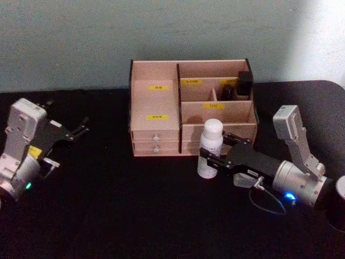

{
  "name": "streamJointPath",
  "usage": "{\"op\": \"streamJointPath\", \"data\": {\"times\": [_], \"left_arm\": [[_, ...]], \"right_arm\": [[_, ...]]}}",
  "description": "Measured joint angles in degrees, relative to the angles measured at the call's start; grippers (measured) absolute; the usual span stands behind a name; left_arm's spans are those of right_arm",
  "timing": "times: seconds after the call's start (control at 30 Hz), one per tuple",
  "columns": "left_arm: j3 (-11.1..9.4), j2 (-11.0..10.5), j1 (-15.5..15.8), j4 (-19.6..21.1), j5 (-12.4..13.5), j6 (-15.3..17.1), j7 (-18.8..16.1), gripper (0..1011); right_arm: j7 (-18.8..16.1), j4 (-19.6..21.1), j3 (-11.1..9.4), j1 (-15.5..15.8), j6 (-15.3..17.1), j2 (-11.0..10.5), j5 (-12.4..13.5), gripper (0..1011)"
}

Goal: Pick up the facial cleanser and watermelon frost from the table and place them into the tiered storage box.

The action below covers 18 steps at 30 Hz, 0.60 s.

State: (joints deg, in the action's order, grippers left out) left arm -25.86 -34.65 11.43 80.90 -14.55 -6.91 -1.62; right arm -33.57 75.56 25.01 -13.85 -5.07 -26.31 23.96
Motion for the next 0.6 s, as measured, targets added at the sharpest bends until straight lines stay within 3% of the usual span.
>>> {"op": "streamJointPath", "data": {"times": [0.23, 0.6], "left_arm": [[0.0, 0.0, 0.0, 0.0, 0.0, 0.0, 0.0, 1001], [0.0, 0.0, 0.0, 0.0, 0.0, 0.0, 0.0, 1001]], "right_arm": [[-1.6, 2.0, -0.2, 0.4, -0.2, -1.0, 0.8, 594], [-3.3, 6.6, -1.3, 0.2, 0.3, -2.6, 4.3, 594]]}}
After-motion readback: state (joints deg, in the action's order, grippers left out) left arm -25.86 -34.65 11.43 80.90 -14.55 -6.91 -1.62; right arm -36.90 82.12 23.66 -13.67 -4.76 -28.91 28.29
